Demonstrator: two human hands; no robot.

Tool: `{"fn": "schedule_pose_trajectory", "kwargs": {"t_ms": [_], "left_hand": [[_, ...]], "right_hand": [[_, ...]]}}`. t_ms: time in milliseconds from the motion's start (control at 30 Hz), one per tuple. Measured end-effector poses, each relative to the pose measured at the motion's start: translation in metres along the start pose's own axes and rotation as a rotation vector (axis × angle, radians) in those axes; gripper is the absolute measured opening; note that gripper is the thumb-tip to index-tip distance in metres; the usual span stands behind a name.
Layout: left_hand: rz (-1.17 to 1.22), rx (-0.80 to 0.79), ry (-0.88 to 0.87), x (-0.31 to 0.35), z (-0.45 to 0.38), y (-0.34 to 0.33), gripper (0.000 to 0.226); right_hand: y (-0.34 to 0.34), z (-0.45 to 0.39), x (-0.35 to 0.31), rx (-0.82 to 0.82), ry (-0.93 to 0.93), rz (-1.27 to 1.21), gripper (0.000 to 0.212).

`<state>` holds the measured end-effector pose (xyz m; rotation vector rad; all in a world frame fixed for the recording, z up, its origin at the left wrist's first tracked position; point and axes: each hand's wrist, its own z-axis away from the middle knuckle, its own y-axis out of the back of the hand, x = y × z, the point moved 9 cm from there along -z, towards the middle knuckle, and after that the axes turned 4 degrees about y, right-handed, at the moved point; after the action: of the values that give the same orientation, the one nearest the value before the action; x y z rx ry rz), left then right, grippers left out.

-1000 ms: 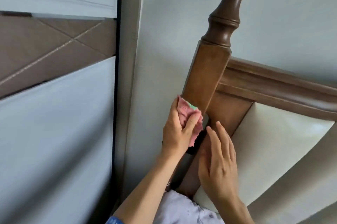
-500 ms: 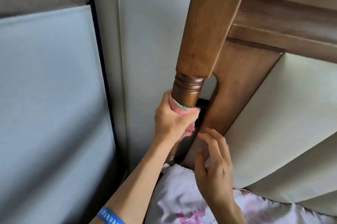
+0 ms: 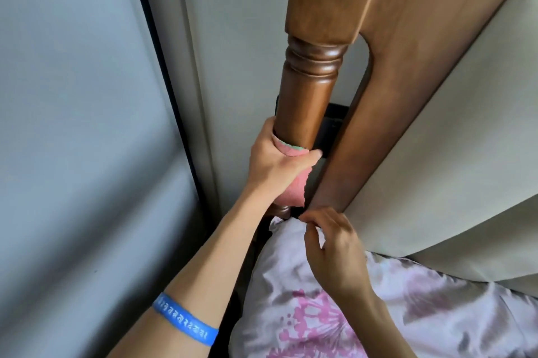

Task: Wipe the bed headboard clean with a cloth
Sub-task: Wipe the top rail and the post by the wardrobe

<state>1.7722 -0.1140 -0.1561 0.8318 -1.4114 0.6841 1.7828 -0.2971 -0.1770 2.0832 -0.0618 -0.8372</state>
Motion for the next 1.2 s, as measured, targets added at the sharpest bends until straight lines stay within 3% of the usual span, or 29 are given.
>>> {"fn": "schedule_pose_trajectory", "kwargs": {"t_ms": [267, 467, 600, 700, 767, 867, 933, 1033, 1100, 1200], "left_hand": [[0.01, -0.046, 0.261, -0.155, 0.022, -0.013, 0.046], [-0.088, -0.183, 0.302, -0.172, 0.016, -0.019, 0.038], [-0.31, -0.018, 0.417, -0.17, 0.037, -0.011, 0.04], [-0.547, -0.026, 0.422, -0.147, 0.054, -0.003, 0.027], [-0.564, -0.034, 0.409, -0.123, 0.066, 0.008, 0.013], [-0.104, -0.113, 0.421, -0.068, 0.093, -0.012, 0.026], [0.148, -0.256, 0.454, -0.024, 0.111, -0.043, 0.031], [0.489, -0.616, 0.563, 0.043, 0.141, -0.093, 0.064], [0.494, -0.713, 0.486, 0.085, 0.15, -0.107, 0.056], [0.311, -0.702, 0.298, 0.126, 0.152, -0.11, 0.033]], "right_hand": [[-0.035, 0.03, 0.043, -0.054, -0.085, -0.076, 0.021], [-0.038, 0.04, 0.064, -0.054, -0.167, -0.086, 0.021], [-0.028, 0.041, 0.046, -0.059, -0.167, -0.115, 0.021], [-0.017, 0.05, 0.041, -0.079, -0.209, -0.113, 0.022], [-0.005, 0.055, 0.036, -0.091, -0.246, -0.144, 0.028], [0.014, 0.052, 0.003, -0.13, -0.105, -0.277, 0.047], [0.035, 0.048, -0.021, -0.094, 0.016, -0.287, 0.051], [0.1, 0.029, -0.024, 0.215, 0.036, -0.217, 0.039], [0.15, 0.01, -0.022, 0.371, 0.014, -0.139, 0.03], [0.213, -0.025, -0.041, 0.476, 0.027, -0.019, 0.029]]}}
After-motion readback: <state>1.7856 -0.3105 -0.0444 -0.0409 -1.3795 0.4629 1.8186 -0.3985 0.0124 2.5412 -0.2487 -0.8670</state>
